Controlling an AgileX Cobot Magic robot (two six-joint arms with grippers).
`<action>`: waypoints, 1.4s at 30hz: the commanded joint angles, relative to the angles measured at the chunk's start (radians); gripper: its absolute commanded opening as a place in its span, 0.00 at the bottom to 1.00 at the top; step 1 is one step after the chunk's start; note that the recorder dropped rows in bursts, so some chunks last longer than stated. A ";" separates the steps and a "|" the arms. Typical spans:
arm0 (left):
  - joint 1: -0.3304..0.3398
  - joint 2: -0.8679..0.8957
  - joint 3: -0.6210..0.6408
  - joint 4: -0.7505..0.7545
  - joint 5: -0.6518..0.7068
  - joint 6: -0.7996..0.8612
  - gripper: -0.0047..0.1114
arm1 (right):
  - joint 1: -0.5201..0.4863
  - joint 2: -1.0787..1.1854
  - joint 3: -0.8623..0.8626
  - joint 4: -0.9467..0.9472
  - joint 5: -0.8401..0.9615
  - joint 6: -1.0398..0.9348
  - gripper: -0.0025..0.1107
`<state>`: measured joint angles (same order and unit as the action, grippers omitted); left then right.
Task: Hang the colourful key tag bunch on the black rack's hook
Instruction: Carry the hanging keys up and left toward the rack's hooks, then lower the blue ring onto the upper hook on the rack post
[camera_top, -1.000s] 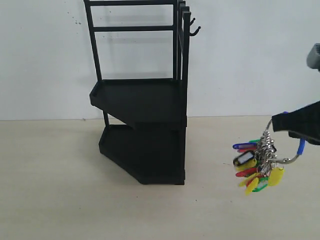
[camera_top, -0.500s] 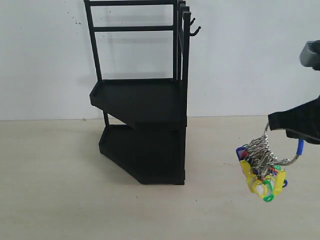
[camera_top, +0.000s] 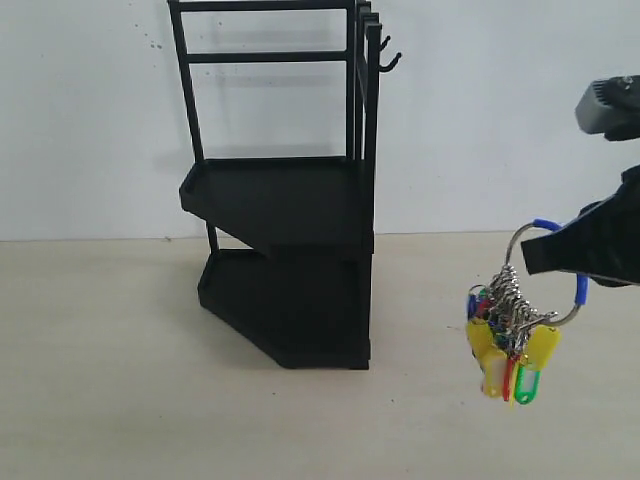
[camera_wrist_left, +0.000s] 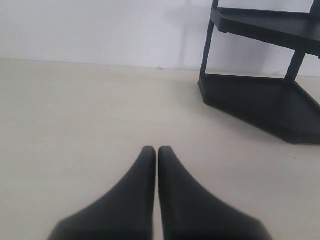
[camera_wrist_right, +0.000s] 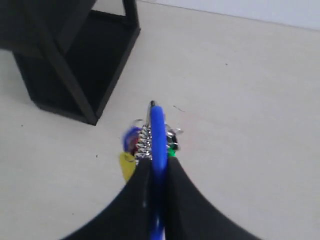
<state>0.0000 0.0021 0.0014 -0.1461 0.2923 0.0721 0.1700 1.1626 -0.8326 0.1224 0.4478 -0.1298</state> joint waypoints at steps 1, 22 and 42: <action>-0.001 -0.002 -0.001 0.005 -0.008 0.003 0.08 | -0.023 -0.013 -0.008 0.005 -0.112 0.074 0.02; -0.001 -0.002 -0.001 0.005 -0.008 0.003 0.08 | -0.021 0.246 -0.387 -0.002 -0.242 0.015 0.02; -0.001 -0.002 -0.001 0.005 -0.008 0.003 0.08 | 0.090 0.350 -0.487 -0.002 -0.310 -0.037 0.02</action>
<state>0.0000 0.0021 0.0014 -0.1461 0.2923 0.0721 0.2589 1.5162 -1.3052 0.1191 0.1771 -0.1561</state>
